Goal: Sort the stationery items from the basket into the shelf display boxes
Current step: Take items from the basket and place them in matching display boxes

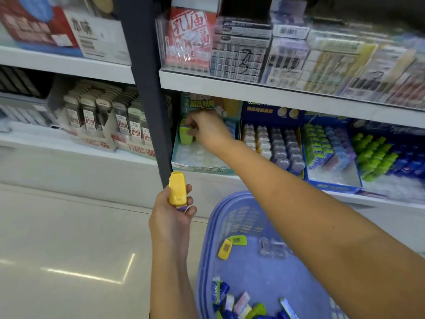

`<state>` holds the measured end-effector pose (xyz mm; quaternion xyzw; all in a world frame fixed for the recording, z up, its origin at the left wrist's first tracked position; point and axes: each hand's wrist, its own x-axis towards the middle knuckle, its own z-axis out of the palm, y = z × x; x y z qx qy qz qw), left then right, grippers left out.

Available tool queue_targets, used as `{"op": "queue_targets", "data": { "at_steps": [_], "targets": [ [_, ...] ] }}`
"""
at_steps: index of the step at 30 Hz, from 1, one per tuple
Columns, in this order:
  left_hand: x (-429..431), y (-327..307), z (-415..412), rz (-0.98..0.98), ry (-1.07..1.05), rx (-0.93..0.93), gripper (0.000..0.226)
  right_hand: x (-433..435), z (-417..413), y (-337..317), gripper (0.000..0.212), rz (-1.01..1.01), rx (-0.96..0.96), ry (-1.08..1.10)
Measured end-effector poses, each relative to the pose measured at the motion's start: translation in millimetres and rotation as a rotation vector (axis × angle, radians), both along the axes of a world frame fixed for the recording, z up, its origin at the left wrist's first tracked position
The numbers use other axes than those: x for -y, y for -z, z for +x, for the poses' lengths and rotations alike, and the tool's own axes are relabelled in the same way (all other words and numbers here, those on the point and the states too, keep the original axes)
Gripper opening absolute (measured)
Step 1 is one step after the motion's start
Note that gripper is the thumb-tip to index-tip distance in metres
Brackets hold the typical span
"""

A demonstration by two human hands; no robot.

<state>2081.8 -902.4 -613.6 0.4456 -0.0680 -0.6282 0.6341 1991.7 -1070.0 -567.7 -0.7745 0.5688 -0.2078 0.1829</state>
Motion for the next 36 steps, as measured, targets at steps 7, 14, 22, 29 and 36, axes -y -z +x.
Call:
{"op": "queue_targets", "data": {
  "at_steps": [7, 14, 22, 29, 36],
  "targets": [
    [0.0, 2.4, 3.6, -0.021, 0.036, 0.004, 0.024, -1.7, -1.0, 2.3, 0.03, -0.071, -0.233, -0.075],
    [2.0, 3.3, -0.9, -0.073, 0.074, 0.061, 0.024, -3.9, 5.0, 7.4, 0.02, -0.139, -0.221, -0.003],
    [-4.2, -2.8, -9.0, -0.176, 0.045, -0.002, 0.023, -34.7, -9.8, -6.0, 0.037, -0.083, -0.239, -0.039],
    [-3.4, -7.1, -24.4, -0.271, -0.026, 0.033, 0.024, -132.6, -28.5, 3.4, 0.022, 0.41, 0.573, 0.122],
    [-6.6, -8.0, -26.6, -0.197, -0.08, 0.06, 0.024, -130.4, -32.7, 6.5, 0.012, 0.314, 0.819, 0.229]
  ]
}}
